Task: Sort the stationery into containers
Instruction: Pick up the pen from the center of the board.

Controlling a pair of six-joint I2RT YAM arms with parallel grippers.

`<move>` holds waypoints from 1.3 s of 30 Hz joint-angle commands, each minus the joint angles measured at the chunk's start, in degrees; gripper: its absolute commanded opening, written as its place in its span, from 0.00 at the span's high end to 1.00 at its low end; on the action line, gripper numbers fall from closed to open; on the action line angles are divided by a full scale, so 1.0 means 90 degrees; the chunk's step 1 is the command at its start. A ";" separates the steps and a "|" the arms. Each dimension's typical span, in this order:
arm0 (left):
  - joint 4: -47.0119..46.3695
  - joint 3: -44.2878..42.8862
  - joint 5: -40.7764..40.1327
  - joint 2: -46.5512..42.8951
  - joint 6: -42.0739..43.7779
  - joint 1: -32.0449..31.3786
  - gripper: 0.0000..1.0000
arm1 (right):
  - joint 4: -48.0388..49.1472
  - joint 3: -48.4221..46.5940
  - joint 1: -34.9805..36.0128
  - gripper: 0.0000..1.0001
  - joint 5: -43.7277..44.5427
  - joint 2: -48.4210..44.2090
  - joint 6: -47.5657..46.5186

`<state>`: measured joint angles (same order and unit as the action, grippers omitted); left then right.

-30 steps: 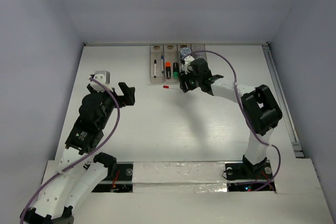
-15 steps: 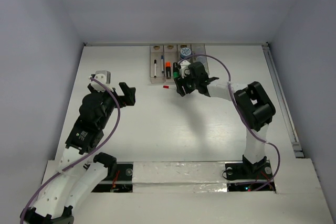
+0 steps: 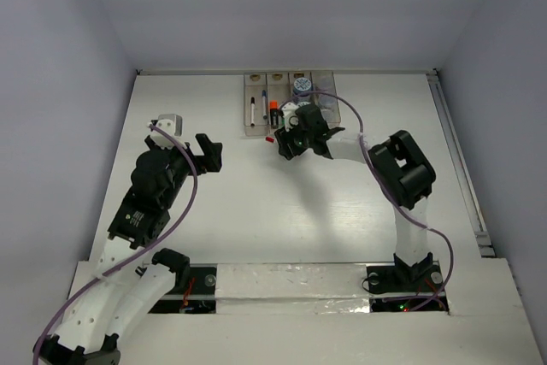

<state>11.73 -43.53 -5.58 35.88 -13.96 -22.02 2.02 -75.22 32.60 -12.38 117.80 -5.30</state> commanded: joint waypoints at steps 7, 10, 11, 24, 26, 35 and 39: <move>-0.0356 0.0022 0.0064 -0.0070 0.0057 0.0035 0.01 | -0.0136 0.0106 0.0841 0.48 0.0505 0.0036 0.0490; -0.0356 0.0022 0.0054 -0.0100 0.0066 0.0035 0.01 | -0.0544 -0.0244 0.0841 0.49 0.1023 0.0279 0.0589; -0.0346 0.0022 0.0054 -0.0119 0.0066 0.0035 0.01 | -0.0644 -0.0342 0.0841 0.49 0.1111 0.0358 0.0782; -0.0346 0.0022 0.0054 -0.0139 0.0066 0.0035 0.01 | -0.1075 -0.0356 0.1133 0.99 0.1513 0.0428 0.1458; -0.0346 0.0022 0.0054 -0.0149 0.0066 0.0035 0.01 | -0.0802 -0.0120 0.1134 1.00 0.1425 0.0134 0.1672; -0.0346 0.0022 0.0035 -0.0168 0.0066 0.0035 0.01 | -0.0293 0.0020 0.1134 1.00 0.0478 -0.1379 0.2151; -0.0346 0.0022 0.0035 -0.0158 0.0066 0.0035 0.01 | -0.0078 -0.0810 0.1134 1.00 0.0915 -0.1078 0.2268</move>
<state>11.73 -43.53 -5.58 35.07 -13.96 -22.02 -3.03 -75.81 42.46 -5.74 107.94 13.21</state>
